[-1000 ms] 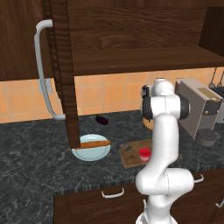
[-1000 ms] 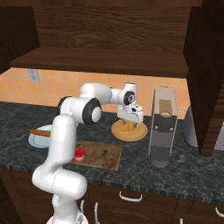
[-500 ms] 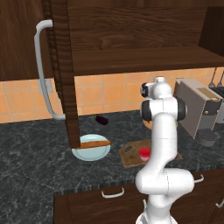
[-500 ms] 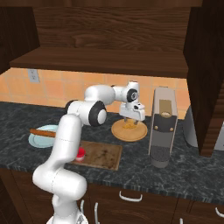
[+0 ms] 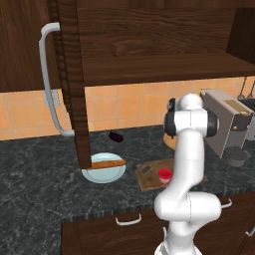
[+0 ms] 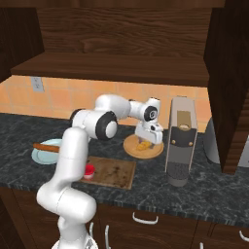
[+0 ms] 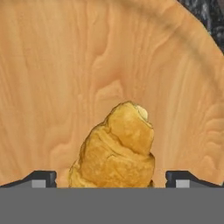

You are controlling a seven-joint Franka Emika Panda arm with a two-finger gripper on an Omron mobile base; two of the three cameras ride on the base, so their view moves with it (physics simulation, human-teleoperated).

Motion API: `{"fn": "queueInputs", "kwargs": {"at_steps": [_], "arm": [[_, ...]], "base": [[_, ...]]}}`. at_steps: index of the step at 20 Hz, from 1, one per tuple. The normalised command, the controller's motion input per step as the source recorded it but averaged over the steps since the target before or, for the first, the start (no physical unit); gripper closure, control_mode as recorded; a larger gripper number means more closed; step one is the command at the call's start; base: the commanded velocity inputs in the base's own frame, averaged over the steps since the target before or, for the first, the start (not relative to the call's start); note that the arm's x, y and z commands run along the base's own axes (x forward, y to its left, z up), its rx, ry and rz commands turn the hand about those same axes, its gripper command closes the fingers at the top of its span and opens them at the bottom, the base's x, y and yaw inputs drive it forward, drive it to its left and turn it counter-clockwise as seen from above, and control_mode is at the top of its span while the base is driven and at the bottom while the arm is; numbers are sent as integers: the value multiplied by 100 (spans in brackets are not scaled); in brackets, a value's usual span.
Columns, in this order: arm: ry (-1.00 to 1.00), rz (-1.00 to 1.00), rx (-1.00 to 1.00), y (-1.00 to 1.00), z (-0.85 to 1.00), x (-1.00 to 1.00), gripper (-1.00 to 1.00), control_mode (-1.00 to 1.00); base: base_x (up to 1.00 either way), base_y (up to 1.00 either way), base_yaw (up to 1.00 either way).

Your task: From the different types of pastries on the counter, select a croissant and place it on the cutting board. Then retrieve a jar of jam from the cabinet and place it alongside the croissant on the cutting board.

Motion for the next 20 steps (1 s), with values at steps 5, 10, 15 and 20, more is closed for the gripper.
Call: {"fn": "queueInputs", "kwargs": {"at_steps": [5,10,15,20], "arm": [[0,-14,0,3,-22,-12,100,-100],[8,-6,0,14,100,-17,100,-100],[4,-8,-2,39,42,-88,100,-100],[0,-12,0,57,0,-100,100,-100]], "base": [[0,0,0],[0,0,0],[0,0,0],[0,0,0]]}}
